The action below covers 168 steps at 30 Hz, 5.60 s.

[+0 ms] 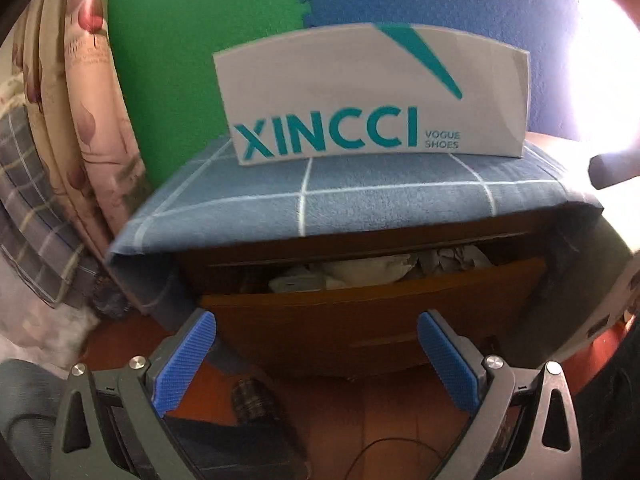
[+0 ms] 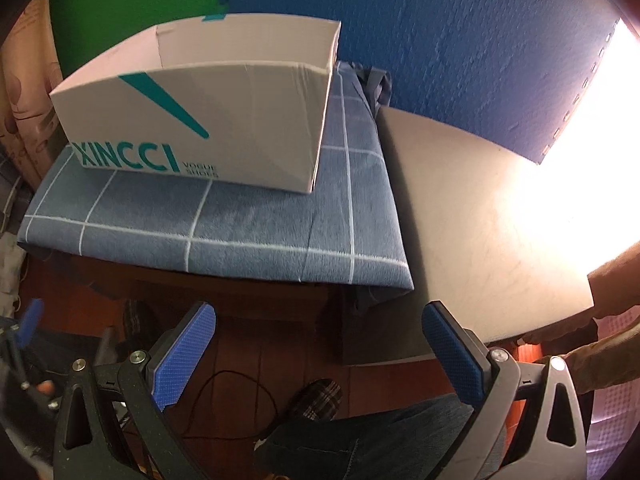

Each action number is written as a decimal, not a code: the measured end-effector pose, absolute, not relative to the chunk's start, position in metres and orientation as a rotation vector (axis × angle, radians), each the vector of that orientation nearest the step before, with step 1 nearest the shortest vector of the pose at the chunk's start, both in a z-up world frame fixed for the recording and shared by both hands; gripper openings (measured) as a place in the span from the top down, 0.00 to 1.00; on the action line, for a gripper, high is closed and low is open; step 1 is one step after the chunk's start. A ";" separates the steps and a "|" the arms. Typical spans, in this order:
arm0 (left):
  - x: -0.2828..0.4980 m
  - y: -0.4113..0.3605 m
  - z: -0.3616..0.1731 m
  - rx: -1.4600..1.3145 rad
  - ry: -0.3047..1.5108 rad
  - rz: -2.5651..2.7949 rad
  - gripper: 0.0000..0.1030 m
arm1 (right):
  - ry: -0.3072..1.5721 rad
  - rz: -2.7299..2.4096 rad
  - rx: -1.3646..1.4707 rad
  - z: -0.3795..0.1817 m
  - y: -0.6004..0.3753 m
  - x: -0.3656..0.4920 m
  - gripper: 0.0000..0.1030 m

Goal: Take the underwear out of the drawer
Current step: 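Lower the left tool toward the open drawer below the cushion, then close the left gripper on the cream lace bra in the drawer, then lift the cream bra with the left gripper up toward the white box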

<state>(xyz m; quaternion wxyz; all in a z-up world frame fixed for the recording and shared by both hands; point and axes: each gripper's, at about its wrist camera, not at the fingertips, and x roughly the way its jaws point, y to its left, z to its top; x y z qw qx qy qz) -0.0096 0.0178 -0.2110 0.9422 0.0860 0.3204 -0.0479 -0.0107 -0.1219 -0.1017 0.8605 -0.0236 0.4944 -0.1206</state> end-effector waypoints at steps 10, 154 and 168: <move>0.036 0.001 -0.248 0.150 0.518 -0.130 0.00 | 1.069 -0.275 -0.078 -0.115 -0.130 -0.004 0.01; -0.002 0.068 -0.204 0.136 0.973 -0.179 0.69 | 0.928 -0.219 -0.058 -0.073 -0.098 -0.049 0.01; -0.005 0.089 -0.120 0.045 0.842 -0.181 0.69 | 0.933 -0.211 -0.047 -0.077 -0.099 -0.050 0.01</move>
